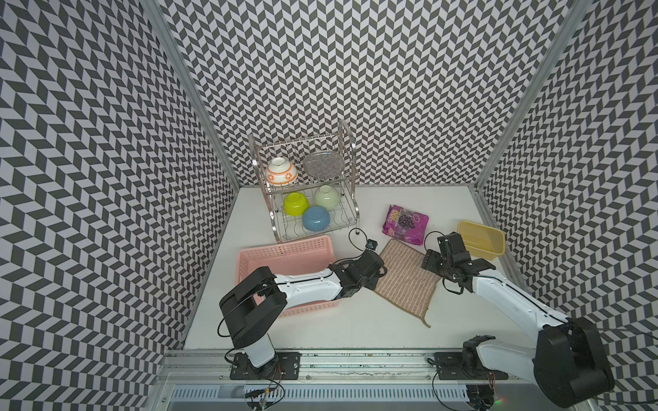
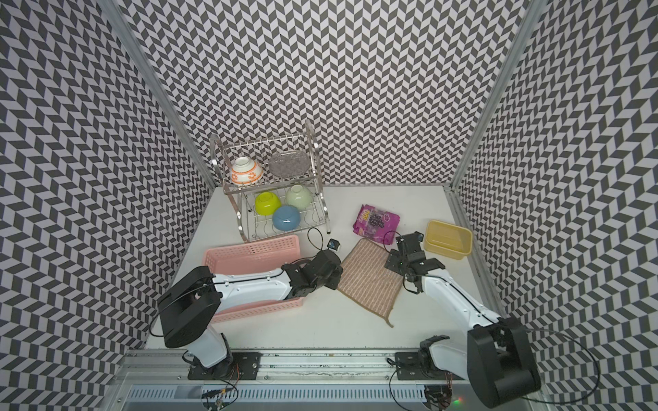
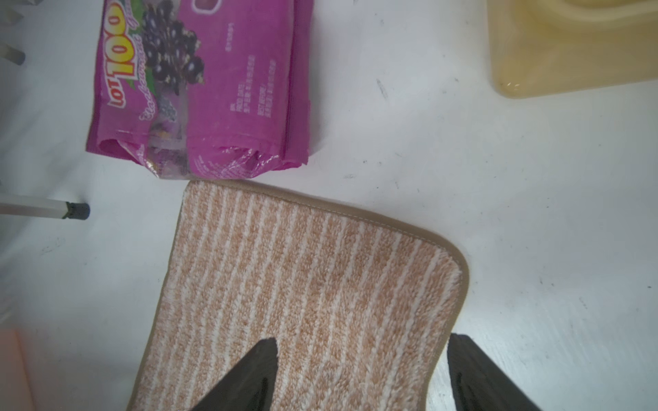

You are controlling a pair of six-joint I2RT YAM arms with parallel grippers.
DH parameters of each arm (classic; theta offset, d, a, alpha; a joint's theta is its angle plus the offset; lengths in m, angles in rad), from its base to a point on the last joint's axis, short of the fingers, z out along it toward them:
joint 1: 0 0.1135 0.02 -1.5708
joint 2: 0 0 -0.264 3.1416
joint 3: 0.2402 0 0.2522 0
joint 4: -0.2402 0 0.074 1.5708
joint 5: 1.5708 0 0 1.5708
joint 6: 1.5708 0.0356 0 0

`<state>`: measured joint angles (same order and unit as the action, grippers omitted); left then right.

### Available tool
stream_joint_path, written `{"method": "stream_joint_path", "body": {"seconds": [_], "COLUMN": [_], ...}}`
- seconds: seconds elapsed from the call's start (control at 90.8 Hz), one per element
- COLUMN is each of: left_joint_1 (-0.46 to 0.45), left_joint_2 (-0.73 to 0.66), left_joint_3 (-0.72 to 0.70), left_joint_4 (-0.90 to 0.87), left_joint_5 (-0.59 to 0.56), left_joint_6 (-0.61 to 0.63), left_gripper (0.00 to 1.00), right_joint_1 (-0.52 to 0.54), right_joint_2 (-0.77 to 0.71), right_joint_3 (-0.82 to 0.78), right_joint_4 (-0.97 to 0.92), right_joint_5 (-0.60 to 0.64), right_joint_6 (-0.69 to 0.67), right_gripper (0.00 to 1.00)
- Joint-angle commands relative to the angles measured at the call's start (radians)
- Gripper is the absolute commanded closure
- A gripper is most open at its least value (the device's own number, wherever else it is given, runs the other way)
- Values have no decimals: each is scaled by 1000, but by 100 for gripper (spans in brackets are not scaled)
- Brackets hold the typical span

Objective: Fold the square dishcloth
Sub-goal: Adjust the cleaning item at the center of the board.

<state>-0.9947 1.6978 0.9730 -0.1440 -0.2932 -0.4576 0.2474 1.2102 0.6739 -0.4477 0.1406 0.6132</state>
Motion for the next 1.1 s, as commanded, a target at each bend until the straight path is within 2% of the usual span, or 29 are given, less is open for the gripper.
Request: {"method": "stream_joint_path", "body": {"seconds": [0.0, 0.297, 0.419, 0.474, 0.815, 1.035, 1.091], "left_joint_1": [-8, -14, -15, -17, -71, -142, -163], "left_joint_2": [53, 130, 153, 152, 56, 11, -6], "left_joint_3": [24, 55, 60, 57, -64, -123, -134], "left_joint_4": [-28, -78, -93, -99, -112, -109, -108], "left_joint_5": [14, -28, -32, -33, 2, 16, 9], "left_joint_6": [-16, -33, -34, -37, -127, -231, -254], "left_gripper": [59, 60, 68, 75, 99, 100, 97], "right_joint_1": [-27, -84, -90, -89, -91, -88, -88], "right_joint_2": [-13, 86, 148, 171, 299, 366, 370], "right_joint_3": [-23, -41, -31, -22, 66, 123, 134], "right_joint_4": [31, 107, 134, 145, 183, 192, 181], "right_joint_5": [-23, -96, -102, -106, -111, -188, -201], "right_joint_6": [-12, -35, -38, -38, -48, -94, -105], "right_gripper": [23, 25, 28, 29, 30, 31, 32]}}
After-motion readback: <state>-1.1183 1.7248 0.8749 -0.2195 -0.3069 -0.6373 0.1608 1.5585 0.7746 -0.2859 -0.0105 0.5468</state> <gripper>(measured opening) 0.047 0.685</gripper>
